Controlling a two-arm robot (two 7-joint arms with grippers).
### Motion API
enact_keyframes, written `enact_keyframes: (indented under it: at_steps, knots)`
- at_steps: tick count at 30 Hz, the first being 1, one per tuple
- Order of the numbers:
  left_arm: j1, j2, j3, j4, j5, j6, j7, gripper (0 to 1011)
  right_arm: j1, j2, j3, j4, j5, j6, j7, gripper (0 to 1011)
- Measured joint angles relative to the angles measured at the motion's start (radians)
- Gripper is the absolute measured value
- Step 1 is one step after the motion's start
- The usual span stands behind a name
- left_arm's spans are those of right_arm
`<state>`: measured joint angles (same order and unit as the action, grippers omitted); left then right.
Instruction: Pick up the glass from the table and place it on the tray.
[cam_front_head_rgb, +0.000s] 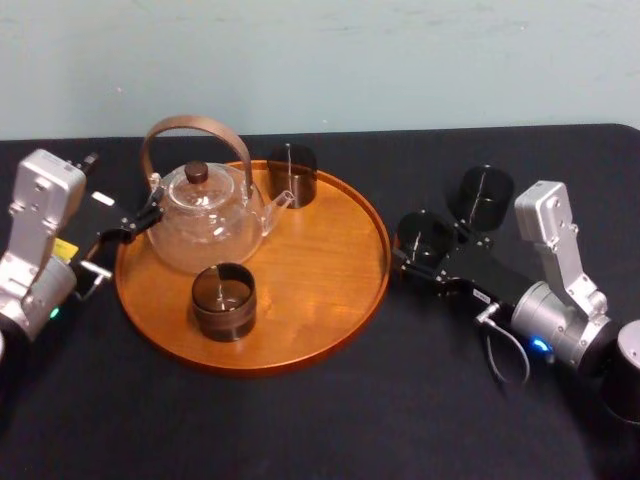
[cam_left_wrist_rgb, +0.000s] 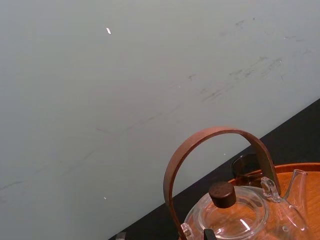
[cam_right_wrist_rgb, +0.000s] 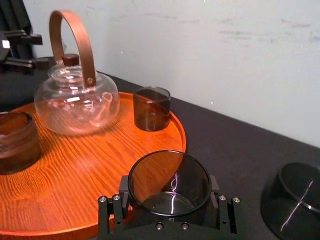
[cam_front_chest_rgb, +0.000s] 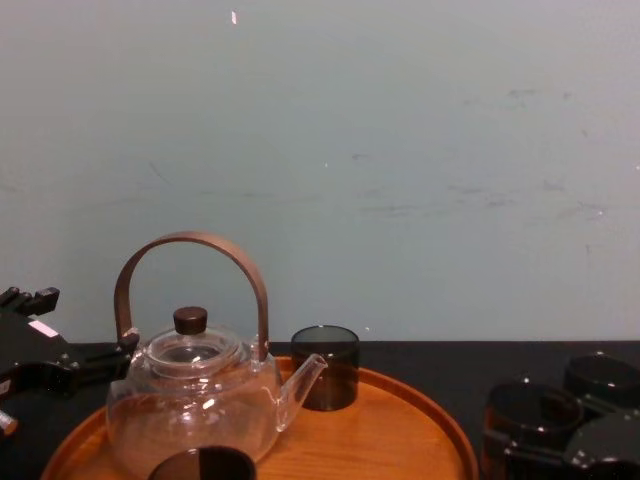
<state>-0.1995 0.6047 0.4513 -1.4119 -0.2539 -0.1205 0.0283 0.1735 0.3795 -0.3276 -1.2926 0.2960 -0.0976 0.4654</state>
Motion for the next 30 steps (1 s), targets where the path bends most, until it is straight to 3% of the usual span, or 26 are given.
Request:
enact_keyframes:
  at_steps: [10,30]
  knots:
    - [0.000,0.000,0.000,0.000,0.000,0.000,0.000,1010,-0.026,0.018,-0.011,-0.104,-0.008,0.034,-0.011,904]
    - [0.000,0.000,0.000,0.000,0.000,0.000,0.000,1010,0.031,-0.025,-0.106,-0.107,-0.045,0.043,0.011,904]
